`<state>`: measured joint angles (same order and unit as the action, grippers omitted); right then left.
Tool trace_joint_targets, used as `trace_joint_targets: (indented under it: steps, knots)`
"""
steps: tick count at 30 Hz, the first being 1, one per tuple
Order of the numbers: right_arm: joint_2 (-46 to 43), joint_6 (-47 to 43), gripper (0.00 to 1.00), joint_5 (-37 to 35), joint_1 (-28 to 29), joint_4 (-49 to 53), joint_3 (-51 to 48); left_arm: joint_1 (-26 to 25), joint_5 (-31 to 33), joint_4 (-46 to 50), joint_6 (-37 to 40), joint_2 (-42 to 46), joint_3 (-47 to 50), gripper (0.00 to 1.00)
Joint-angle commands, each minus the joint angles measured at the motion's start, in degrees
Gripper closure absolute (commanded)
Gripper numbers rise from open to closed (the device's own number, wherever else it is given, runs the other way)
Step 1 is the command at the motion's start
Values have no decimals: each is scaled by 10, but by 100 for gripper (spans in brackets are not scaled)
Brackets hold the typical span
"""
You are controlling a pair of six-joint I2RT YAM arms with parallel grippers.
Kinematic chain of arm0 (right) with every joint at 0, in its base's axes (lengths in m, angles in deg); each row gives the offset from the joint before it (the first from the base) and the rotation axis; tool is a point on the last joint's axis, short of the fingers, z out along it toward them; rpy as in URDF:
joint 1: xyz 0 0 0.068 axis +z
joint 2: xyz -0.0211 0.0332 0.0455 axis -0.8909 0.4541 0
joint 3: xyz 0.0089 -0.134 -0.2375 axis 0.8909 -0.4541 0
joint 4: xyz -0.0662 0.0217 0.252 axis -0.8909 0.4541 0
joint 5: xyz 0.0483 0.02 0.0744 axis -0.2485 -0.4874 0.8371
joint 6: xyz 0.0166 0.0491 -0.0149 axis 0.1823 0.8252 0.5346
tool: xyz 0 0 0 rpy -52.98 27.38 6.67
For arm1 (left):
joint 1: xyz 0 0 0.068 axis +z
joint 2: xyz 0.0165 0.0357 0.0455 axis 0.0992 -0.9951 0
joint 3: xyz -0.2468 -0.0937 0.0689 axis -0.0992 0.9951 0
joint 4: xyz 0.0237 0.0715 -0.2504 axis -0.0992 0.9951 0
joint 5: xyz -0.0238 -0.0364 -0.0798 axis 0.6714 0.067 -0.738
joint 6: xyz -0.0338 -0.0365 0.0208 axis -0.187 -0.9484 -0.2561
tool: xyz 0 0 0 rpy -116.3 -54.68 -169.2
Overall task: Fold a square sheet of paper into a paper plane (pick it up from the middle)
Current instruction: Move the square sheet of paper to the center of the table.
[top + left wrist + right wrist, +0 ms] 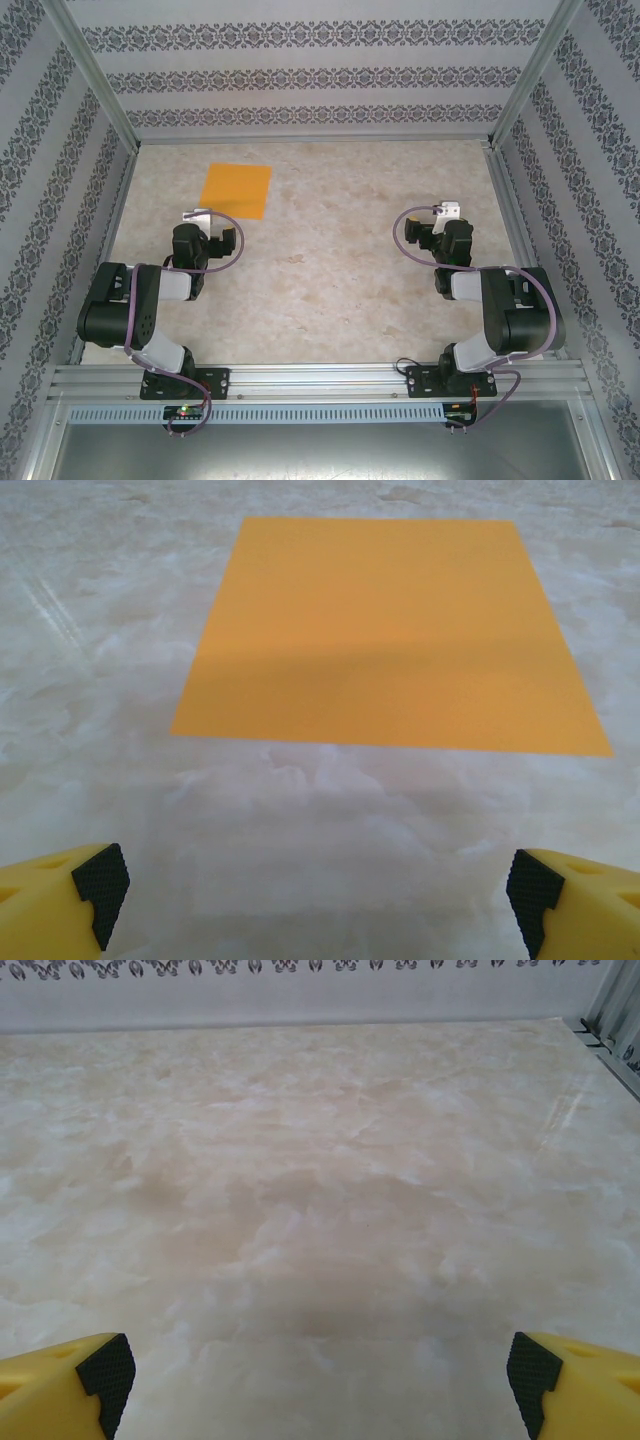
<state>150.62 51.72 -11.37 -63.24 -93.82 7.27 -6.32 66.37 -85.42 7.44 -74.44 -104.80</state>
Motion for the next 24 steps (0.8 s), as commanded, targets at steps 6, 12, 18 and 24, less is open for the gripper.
trace_joint_targets:
  steps: [6, 12, 18, 24]
  knots:
    - [-101, -21, 2, 41, 4, 129, 38, -1, 15, 201, -11, 113, -89, 0]
    - [-201, -2, 2, 135, 34, 324, 107, -20, -35, 377, -146, 147, -183, 0]
    - [-211, 39, 3, 217, 101, 418, 177, -44, -56, 525, -179, 40, -308, 0]
    - [-162, 92, 2, 191, 171, 416, 221, -44, -35, 599, -157, -99, -423, 0]
